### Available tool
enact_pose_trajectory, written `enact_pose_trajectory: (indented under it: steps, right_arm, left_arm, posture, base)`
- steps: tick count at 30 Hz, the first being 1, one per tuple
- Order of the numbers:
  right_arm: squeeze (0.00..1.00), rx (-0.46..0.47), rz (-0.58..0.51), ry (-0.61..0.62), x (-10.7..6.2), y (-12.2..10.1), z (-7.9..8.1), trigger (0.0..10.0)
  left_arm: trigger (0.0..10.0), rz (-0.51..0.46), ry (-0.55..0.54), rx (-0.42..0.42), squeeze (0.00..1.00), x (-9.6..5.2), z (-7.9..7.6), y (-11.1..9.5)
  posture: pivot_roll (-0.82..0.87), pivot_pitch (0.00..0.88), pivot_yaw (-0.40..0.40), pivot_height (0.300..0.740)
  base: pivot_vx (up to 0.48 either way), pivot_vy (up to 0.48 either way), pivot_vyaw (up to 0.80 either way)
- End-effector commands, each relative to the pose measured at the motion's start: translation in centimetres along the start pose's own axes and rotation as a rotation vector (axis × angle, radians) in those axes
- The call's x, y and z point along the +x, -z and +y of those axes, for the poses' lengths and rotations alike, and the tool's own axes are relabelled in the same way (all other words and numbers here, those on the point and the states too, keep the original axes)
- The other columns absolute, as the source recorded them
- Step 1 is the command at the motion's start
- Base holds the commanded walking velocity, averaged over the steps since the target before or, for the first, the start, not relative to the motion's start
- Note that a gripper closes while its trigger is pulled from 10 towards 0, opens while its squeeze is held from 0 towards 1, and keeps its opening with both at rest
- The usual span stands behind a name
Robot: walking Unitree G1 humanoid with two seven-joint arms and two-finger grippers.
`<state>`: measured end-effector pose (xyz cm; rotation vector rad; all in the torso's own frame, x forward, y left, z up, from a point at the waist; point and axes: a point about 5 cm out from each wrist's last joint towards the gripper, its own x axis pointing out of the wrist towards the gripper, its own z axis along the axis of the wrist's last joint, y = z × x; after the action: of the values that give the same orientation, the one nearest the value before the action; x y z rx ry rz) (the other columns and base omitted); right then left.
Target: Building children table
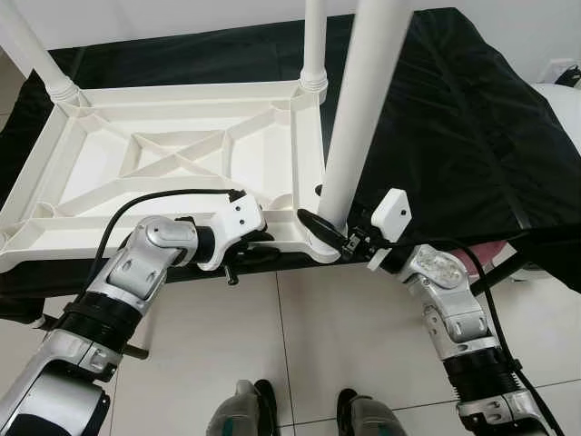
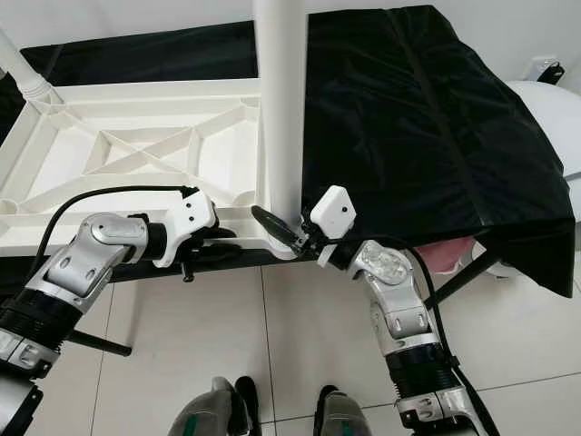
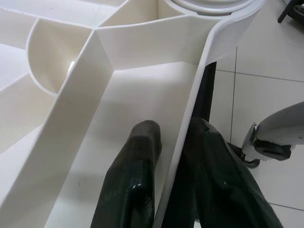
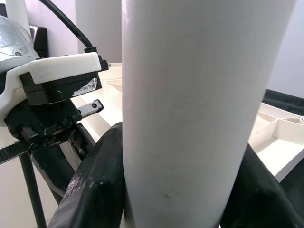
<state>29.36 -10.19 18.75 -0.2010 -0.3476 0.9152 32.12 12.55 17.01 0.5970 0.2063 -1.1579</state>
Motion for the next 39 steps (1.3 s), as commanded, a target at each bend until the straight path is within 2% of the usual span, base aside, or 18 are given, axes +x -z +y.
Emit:
enact_pose_trajectory:
  steps: [1,10,20,27,39]
  right_arm:
    - [0.0,0.04,0.108,-0.008,-0.5,2.2,1.1,10.0]
    - [0.0,0.03,0.125,0.048,-0.7,2.5,1.1,10.0]
    - [0.0,0.077,0.145,0.114,-1.1,3.2,0.8,10.0]
    - [0.0,0.111,0.159,0.111,-1.3,3.5,0.1,10.0]
    - [0.0,0.092,0.147,0.062,-1.2,3.3,-0.3,10.0]
  left_arm:
    - [10.0,-0.048,0.029,0.044,0.0,0.0,0.2,-1.5]
    - [10.0,-0.046,0.027,0.044,0.0,-0.1,0.3,-1.5]
    - [10.0,-0.046,0.027,0.045,0.0,-0.2,0.4,-1.6]
    - [10.0,-0.047,0.028,0.047,0.0,-0.1,0.5,-1.6]
    - [10.0,-0.047,0.027,0.047,0.0,-0.2,0.5,-1.7]
  posture:
    - [-0.12,0.215,0.071,0.74]
    - [-0.12,0.22,0.072,0.74]
    - [-0.12,0.219,0.072,0.74]
    - [-0.12,0.22,0.075,0.74]
    - [-0.12,0.214,0.078,0.74]
  base:
    - [0.0,0.0,0.0]
    - [0.0,0.0,0.0]
    - [0.0,0.0,0.0]
    - [0.0,0.0,0.0]
    - [0.0,0.0,0.0]
